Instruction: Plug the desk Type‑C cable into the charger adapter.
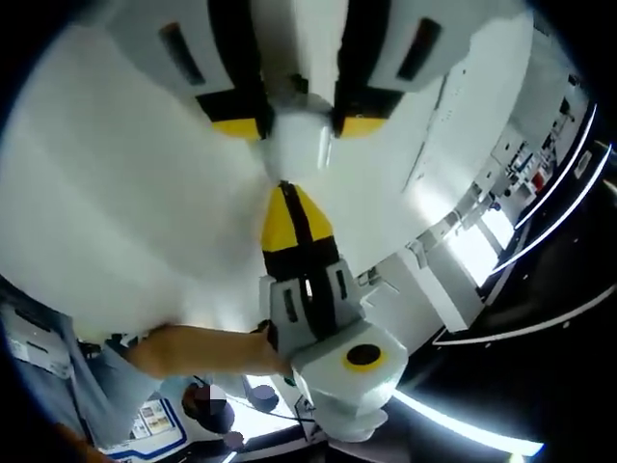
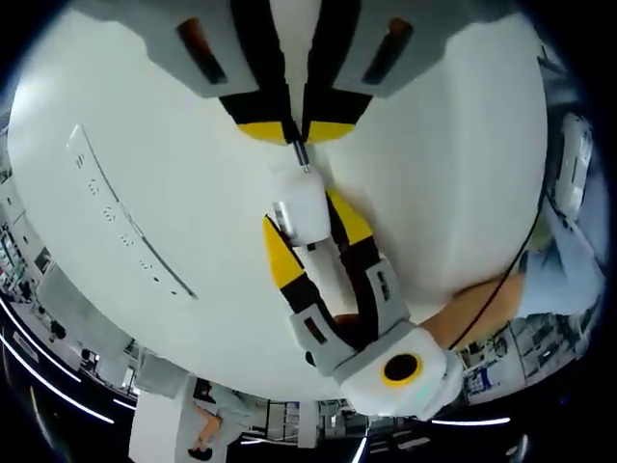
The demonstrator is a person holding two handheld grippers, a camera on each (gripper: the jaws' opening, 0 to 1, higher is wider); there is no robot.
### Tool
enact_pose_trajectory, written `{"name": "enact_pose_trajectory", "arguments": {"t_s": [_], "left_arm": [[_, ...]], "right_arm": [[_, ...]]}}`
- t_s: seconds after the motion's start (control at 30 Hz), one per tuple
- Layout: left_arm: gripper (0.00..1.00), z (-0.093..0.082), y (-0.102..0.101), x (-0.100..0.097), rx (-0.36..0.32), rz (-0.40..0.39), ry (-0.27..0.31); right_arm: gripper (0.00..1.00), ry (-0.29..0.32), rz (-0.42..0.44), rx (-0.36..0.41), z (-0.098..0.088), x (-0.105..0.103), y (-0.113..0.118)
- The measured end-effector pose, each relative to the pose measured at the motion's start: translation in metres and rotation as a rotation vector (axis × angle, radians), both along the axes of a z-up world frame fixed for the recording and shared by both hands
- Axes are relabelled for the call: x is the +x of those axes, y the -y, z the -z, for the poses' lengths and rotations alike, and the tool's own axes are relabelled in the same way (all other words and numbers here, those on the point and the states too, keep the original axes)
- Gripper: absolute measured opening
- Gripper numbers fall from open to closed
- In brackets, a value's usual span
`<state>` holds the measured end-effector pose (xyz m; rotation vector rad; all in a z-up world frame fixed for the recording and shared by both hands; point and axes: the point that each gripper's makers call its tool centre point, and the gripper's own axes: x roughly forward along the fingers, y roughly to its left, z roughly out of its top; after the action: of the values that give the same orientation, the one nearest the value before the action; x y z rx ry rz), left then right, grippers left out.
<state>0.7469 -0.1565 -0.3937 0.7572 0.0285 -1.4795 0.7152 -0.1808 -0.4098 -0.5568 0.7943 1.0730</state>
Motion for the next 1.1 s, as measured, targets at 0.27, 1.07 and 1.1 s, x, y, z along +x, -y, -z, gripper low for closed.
{"name": "enact_pose_trajectory", "arguments": {"t_s": [0.27,1.07,1.1], "left_arm": [[0.29,0.001,0.000,0.000,0.022,-0.023,-0.010],[0.29,0.001,0.001,0.002,0.018,-0.032,-0.021],[0.29,0.001,0.001,0.002,0.018,-0.032,-0.021]], "right_arm": [[0.07,0.029,-0.001,-0.041,-0.001,0.000,0.001],[0.17,0.156,-0.118,-0.133,0.009,0.005,0.008],[0.17,0.150,-0.117,-0.138,0.009,0.006,0.010]]}}
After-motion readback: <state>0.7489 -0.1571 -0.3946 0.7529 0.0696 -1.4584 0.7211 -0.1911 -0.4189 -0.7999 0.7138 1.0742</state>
